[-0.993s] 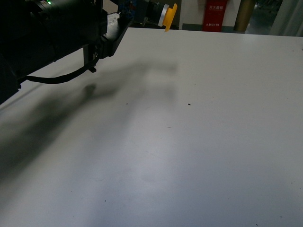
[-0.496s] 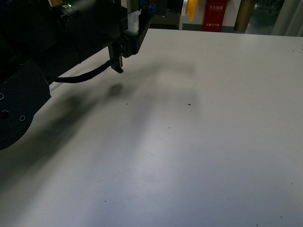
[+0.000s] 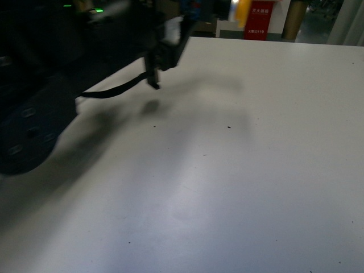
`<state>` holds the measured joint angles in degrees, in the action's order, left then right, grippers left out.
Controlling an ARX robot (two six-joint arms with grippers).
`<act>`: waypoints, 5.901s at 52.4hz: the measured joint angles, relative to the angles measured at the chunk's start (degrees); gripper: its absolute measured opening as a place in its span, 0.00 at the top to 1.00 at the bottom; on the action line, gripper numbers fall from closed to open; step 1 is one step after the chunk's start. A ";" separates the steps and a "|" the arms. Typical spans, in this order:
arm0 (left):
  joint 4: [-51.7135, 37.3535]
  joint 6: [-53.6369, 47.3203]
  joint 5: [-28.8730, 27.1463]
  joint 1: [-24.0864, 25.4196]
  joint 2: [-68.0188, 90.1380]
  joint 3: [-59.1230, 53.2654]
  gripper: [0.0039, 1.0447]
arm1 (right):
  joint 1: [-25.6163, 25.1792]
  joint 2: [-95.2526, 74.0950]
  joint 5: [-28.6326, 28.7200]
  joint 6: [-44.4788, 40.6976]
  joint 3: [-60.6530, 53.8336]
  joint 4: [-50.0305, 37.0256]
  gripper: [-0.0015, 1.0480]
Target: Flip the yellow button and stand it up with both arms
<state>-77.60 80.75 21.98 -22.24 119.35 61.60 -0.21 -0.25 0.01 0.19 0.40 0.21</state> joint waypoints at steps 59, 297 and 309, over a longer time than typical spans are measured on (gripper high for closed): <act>8.63 3.37 2.08 -7.30 7.67 21.66 0.66 | 0.02 0.00 0.02 0.00 0.00 0.00 0.07; 11.26 -2.27 2.64 -9.66 5.92 19.43 0.66 | 15.69 -81.88 -11.39 102.16 57.20 -3.02 0.07; 11.26 -2.27 2.64 -9.66 5.92 19.43 0.66 | 15.89 -81.88 -11.93 102.38 57.20 -3.15 0.07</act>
<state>-66.35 78.48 24.62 -31.90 125.27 81.03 15.68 -82.13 -11.92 102.56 57.60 -2.94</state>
